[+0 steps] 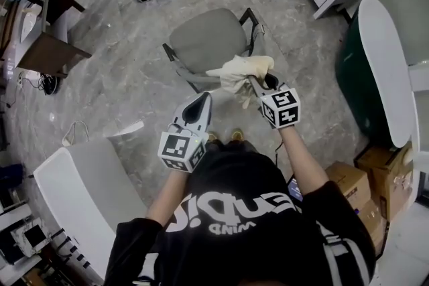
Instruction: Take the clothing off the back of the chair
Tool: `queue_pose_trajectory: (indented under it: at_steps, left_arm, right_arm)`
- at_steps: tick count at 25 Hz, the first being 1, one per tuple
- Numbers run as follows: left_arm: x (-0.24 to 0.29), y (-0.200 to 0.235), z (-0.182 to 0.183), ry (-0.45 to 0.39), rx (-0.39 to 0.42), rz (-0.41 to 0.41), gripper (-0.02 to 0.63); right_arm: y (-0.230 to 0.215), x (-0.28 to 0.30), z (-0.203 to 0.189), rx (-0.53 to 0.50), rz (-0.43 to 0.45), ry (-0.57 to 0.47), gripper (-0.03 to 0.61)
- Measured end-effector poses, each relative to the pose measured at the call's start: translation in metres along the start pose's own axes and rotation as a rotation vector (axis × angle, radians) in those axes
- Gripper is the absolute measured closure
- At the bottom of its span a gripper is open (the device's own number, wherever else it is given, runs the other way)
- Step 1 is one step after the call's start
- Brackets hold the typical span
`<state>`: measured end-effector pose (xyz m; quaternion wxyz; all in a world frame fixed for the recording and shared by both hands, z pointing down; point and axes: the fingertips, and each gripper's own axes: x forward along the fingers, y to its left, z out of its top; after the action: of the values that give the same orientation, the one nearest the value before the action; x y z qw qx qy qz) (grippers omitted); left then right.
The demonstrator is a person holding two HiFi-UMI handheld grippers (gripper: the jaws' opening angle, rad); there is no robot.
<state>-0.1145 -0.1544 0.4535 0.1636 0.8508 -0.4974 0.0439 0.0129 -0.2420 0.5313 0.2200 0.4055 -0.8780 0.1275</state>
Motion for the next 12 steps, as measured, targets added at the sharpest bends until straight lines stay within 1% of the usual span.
queue_pose_trajectory:
  at_steps: [4, 12]
  left_arm:
    - [-0.001, -0.002, 0.005, -0.017, -0.004, 0.002, 0.600]
    - [-0.004, -0.007, 0.023, -0.060, 0.016, -0.006, 0.600]
  right_arm:
    - [-0.001, -0.029, 0.048, -0.012, -0.013, -0.088, 0.476]
    - [-0.005, -0.091, 0.138, -0.053, -0.050, -0.257, 0.476]
